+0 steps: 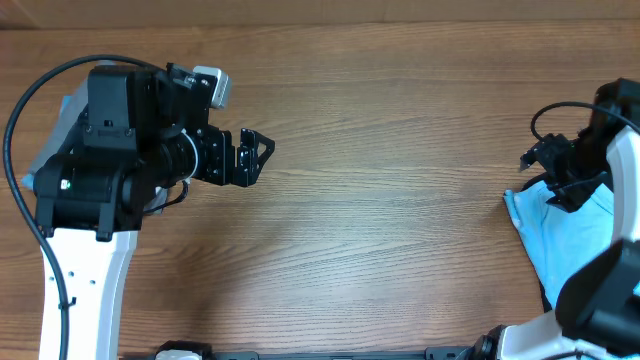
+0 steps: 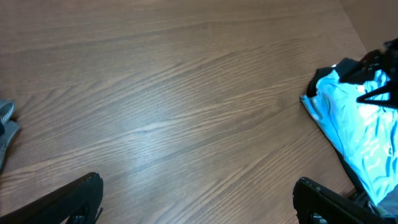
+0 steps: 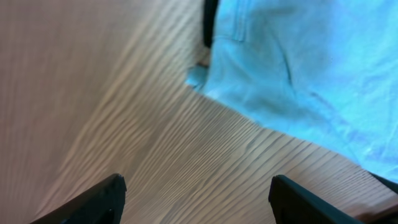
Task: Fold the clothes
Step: 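Raise left gripper and reach right gripper to the light-blue T-shirt edge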
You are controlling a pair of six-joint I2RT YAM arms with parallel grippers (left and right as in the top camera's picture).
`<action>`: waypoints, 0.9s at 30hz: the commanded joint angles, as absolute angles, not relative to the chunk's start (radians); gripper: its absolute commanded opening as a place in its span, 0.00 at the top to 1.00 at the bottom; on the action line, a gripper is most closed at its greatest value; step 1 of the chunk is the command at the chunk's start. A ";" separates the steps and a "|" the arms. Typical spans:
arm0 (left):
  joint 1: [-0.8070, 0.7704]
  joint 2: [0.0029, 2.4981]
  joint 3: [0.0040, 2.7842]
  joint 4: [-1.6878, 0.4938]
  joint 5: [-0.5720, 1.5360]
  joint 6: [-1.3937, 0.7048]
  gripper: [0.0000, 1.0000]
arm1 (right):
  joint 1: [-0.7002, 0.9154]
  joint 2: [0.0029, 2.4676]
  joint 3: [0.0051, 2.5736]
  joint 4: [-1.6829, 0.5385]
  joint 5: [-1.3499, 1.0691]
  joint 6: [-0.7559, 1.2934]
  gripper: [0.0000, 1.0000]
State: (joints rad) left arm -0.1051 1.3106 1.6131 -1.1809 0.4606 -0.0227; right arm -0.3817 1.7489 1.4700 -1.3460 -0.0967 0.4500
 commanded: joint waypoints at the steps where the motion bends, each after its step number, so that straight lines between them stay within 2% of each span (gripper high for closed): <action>1: -0.112 1.319 1.641 -1.178 0.472 -0.001 0.00 | -0.385 1.818 1.491 -1.336 0.040 0.534 0.23; 11: -0.112 1.320 1.641 -1.171 0.473 -0.031 0.00 | -0.411 1.882 1.438 -1.267 0.081 0.536 0.16; 17: -0.112 1.320 1.641 -1.167 0.473 -0.031 0.00 | -0.411 1.882 1.310 -1.099 0.023 0.558 0.16; 24: -0.112 1.320 1.641 -1.167 0.472 -0.031 0.00 | -0.417 1.882 1.285 -1.047 0.034 0.579 0.32; 27: -0.112 1.320 1.641 -1.166 0.472 -0.030 0.00 | -0.417 1.882 1.271 -1.047 0.109 0.615 0.51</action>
State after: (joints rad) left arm -0.1051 1.3170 1.6131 -1.1736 0.4606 -0.0242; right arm -0.4084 1.8812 1.2892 -1.0454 0.0406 0.5781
